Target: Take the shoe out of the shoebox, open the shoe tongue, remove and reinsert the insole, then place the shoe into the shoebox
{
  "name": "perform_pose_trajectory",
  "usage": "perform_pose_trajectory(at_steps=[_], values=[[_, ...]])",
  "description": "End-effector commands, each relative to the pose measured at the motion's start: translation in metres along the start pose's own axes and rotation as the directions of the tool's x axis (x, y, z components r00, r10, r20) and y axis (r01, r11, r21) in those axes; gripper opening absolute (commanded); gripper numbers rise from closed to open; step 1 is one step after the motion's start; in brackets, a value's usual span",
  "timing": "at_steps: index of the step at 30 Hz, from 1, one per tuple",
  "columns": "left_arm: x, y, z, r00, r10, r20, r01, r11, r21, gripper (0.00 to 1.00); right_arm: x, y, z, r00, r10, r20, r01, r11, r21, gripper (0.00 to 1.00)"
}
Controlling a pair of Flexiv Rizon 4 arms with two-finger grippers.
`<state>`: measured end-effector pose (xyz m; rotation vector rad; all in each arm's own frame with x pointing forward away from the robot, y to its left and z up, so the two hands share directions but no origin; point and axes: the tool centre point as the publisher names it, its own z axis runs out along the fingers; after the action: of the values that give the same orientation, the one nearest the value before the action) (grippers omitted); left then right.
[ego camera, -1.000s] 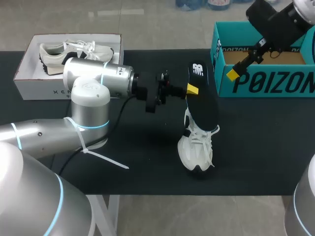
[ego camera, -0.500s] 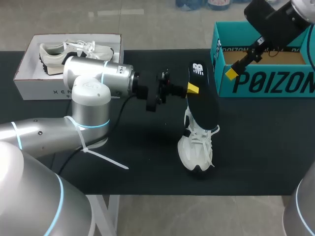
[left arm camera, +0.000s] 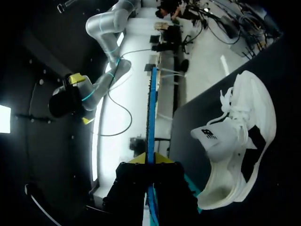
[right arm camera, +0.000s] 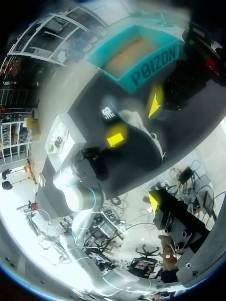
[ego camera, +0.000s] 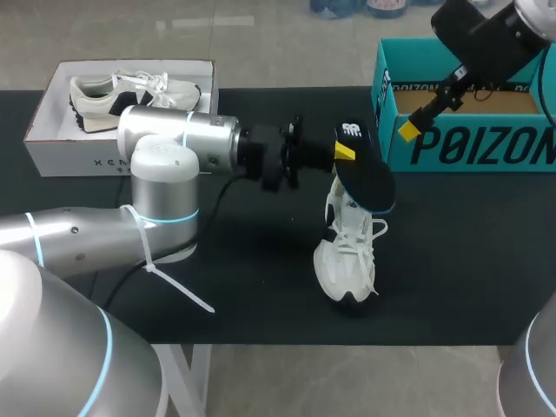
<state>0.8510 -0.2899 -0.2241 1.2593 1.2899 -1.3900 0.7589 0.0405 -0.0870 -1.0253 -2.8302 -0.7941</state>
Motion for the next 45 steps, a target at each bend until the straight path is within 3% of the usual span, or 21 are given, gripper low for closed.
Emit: perform_pose_trajectory(at_steps=[1,7,11,12,37,41,42,44,45], values=[[-0.005,0.001,0.006,0.859,-0.506,0.077,0.504,0.863,0.038,0.0,-0.001,0.001,0.001,1.0,0.001,0.0,-0.001,1.0,0.003,1.0],[-0.013,-0.004,-0.001,0.677,-0.732,0.076,0.728,0.682,0.075,0.0,-0.001,0.001,0.001,1.0,0.001,0.0,-0.001,1.0,0.003,1.0],[-0.014,-0.006,-0.01,0.603,-0.794,0.081,0.79,0.608,0.079,0.0,-0.001,0.001,0.001,1.0,0.001,0.0,-0.001,1.0,0.003,1.0],[-0.014,-0.006,-0.012,0.529,-0.846,0.073,0.841,0.534,0.084,0.0,-0.001,0.001,0.001,1.0,0.001,0.0,-0.001,1.0,0.003,1.0],[-0.015,-0.007,-0.016,0.534,-0.842,0.077,0.835,0.54,0.109,0.0,-0.001,0.001,0.001,1.0,0.001,0.0,-0.001,1.0,0.003,1.0],[-0.027,-0.002,-0.021,0.383,-0.924,0.022,0.911,0.381,0.155,0.0,-0.001,0.001,0.001,1.0,0.001,0.0,-0.001,1.0,0.003,1.0],[-0.029,0.0,-0.022,0.302,-0.953,0.0,0.942,0.299,0.152,0.0,-0.001,0.001,0.001,1.0,0.001,0.0,-0.001,1.0,0.003,1.0],[-0.033,0.002,-0.024,0.243,-0.97,-0.025,0.954,0.234,0.186,0.0,-0.001,0.001,0.001,1.0,0.001,0.0,-0.001,1.0,0.003,1.0],[-0.033,0.004,-0.025,0.173,-0.984,-0.038,0.971,0.164,0.172,0.0,-0.001,0.001,0.001,1.0,0.001,0.0,-0.001,1.0,0.003,1.0]])
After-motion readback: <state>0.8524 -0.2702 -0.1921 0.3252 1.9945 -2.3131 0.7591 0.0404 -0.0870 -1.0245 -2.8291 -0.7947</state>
